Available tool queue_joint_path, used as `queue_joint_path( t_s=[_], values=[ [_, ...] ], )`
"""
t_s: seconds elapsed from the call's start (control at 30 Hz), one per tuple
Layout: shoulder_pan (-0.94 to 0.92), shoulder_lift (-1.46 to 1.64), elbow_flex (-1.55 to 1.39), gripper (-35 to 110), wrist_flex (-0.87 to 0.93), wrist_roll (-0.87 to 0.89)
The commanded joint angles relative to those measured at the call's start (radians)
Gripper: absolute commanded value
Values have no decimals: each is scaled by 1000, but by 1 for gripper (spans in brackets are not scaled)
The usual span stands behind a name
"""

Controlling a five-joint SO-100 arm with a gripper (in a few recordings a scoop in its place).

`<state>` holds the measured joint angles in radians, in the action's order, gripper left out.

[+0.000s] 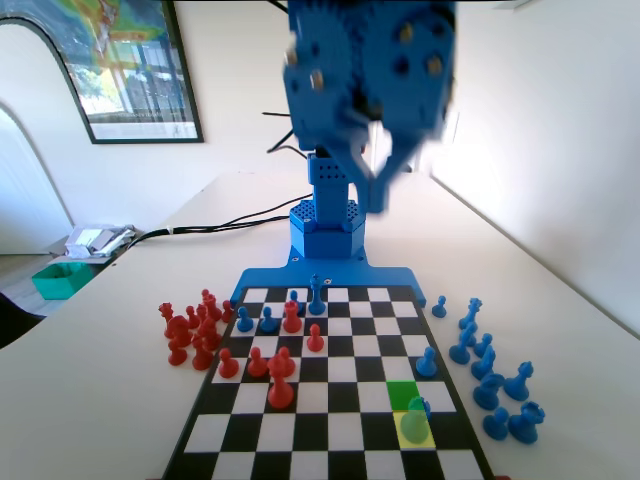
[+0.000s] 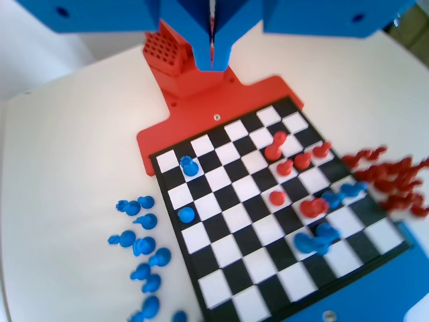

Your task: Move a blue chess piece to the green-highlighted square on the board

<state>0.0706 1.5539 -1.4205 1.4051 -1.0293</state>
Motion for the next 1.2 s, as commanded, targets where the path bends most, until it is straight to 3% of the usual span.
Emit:
queue_joint_path(
  t_s=[0.0,0.57,1.17],
  values=[
    [28,-63,94,1,-35,92],
    [74,-328,124,18,-173,175],
    [101,-469,118,17,-282,164]
  ],
)
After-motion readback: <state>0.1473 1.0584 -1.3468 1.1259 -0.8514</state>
